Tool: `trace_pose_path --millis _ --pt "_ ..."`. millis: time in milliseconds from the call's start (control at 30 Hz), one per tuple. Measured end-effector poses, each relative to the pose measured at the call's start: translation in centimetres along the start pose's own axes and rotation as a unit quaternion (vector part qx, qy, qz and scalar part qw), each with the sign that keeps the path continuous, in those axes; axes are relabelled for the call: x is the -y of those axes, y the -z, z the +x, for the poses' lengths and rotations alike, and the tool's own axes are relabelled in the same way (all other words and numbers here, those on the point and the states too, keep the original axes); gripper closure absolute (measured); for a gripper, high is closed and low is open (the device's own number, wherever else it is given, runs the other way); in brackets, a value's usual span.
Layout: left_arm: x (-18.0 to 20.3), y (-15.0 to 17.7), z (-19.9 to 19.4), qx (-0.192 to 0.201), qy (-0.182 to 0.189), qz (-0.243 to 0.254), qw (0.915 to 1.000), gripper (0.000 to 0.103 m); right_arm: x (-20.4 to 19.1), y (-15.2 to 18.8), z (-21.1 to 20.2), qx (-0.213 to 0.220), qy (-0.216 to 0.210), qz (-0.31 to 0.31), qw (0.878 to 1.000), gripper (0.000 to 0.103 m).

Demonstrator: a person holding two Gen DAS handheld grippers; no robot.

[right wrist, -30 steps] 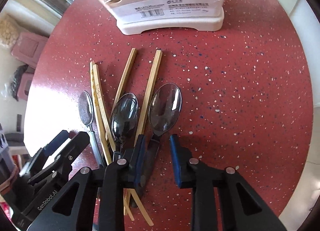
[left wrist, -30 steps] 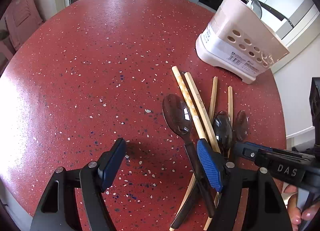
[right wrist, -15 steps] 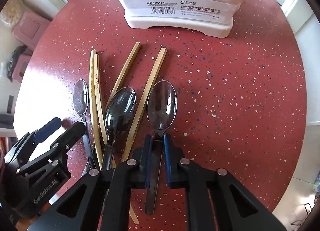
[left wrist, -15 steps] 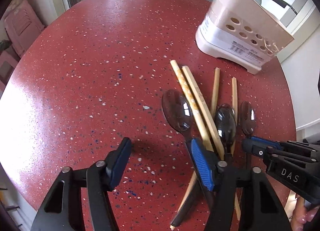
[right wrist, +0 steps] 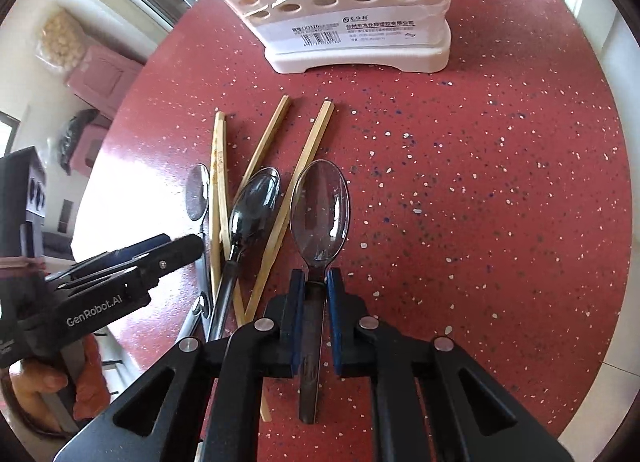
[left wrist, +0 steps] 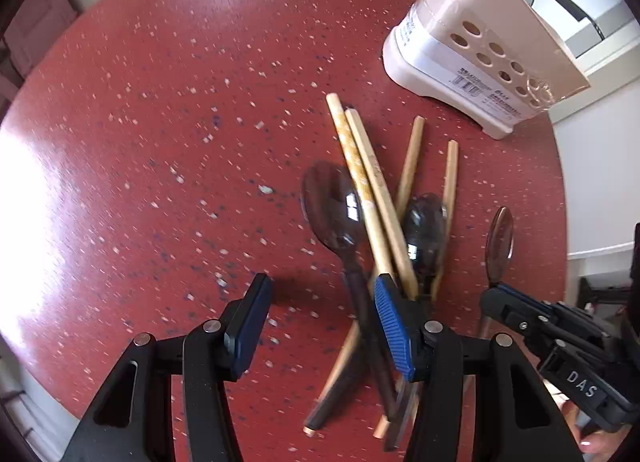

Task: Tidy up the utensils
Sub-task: 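Grasp a dark spoon with the left tool while the right tool grasps another spoon, then carry both spoons to the pink caddy and lower them inside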

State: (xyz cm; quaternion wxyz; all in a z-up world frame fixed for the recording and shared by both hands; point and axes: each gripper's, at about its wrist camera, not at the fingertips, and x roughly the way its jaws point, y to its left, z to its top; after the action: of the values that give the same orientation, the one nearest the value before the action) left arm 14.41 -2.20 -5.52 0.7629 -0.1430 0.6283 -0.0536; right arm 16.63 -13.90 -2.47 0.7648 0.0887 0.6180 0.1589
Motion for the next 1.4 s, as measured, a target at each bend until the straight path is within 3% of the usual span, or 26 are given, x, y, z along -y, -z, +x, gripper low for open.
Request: trace_pose_path --millis 200,233,300,467,567,933,1200,1400 --pt "1.1 0.2 0.5 -0.003 -0.009 0.004 1.0 0.022 0.0 -0.1 -0.3 0.007 -0.018 0.006 1.0 0.091" --pt "1.4 0.2 0.6 -0.006 -0.006 0.004 1.0 0.025 1.8 0.2 -1.3 0.007 -0.02 0.005 1.0 0.091" --pt "1.7 0.2 0.7 -0.015 -0.01 0.008 0.9998 0.046 2.9 0.8 -1.7 0.01 -0.025 0.006 1.0 0.091" --pt "2.5 0.4 0.7 -0.014 -0.034 0.037 0.9987 0.062 4.1 2.0 -2.9 0.019 -0.034 0.005 0.999 0.091" --pt "2.9 0.6 0.7 -0.007 -0.032 0.04 0.9987 0.062 5.2 2.7 -4.1 0.024 -0.033 0.003 0.999 0.091" --pt "0.0 4.2 -4.3 0.109 0.016 0.051 0.9926 0.062 7.0 3.1 -6.1 0.053 -0.062 -0.001 0.997 0.091" --pt "0.9 4.0 -9.8 0.205 0.046 0.088 0.9737 0.062 7.1 3.1 -10.4 0.107 -0.066 -0.029 0.992 0.091" --pt "1.8 1.3 -14.6 0.266 0.086 0.098 0.955 0.062 6.5 1.4 -15.0 0.161 -0.069 -0.043 0.984 0.091"
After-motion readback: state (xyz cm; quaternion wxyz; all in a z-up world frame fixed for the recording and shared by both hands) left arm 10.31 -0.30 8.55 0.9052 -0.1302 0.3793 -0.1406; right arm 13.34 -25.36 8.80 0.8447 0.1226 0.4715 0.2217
